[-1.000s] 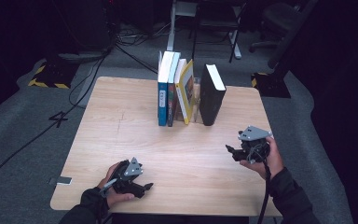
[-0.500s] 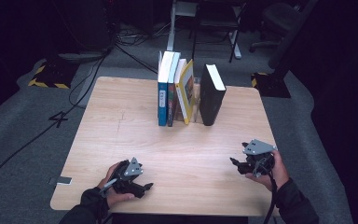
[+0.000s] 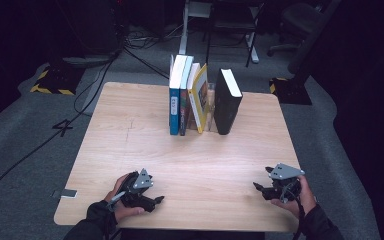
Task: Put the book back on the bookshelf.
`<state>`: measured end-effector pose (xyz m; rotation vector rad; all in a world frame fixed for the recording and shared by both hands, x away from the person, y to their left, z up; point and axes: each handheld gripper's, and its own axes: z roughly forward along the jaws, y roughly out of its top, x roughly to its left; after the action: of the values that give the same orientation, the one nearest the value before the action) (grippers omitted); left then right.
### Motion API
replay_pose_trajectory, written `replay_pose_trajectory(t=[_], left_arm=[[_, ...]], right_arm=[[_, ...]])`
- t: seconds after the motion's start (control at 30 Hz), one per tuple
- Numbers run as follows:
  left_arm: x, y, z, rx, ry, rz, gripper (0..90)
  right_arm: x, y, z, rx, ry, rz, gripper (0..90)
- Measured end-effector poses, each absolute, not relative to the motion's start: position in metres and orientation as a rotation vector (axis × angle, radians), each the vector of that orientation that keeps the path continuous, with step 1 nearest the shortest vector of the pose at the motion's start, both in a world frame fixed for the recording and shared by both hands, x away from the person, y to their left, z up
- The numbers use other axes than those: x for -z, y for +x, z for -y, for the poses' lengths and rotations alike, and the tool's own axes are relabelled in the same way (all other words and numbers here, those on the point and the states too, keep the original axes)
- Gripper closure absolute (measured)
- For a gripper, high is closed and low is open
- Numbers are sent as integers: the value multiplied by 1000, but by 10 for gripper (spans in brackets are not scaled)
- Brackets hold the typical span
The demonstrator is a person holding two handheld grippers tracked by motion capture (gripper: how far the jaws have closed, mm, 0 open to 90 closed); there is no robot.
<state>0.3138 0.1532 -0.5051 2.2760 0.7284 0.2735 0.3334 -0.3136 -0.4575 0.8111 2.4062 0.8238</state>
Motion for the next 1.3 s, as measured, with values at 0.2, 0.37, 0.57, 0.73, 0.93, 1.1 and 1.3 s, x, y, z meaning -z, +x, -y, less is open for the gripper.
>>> replay_pose_trajectory(t=[0.2,0.37,0.57,0.73,0.93,1.1,1.3], left_arm=[[505,314,-153,-273,2276,-729,168],[505,314,-153,-273,2276,-729,168],[505,314,-153,-274,2277,-729,167],[505,315,-153,-273,2279,-728,165],[505,315,-153,-273,2280,-728,165],[505,315,-153,-272,2279,-732,165],[505,315,-153,-274,2279,-729,165]], right_arm=[[465,327,331,-866,863,-2410,274],[475,319,345,-884,897,-2406,269],[488,310,365,-948,948,-2384,261],[495,304,383,-999,1028,-2351,257],[504,301,405,-1050,1118,-2307,247],[505,301,409,-1026,1156,-2294,234],[505,302,408,-1024,1163,-2292,229]])
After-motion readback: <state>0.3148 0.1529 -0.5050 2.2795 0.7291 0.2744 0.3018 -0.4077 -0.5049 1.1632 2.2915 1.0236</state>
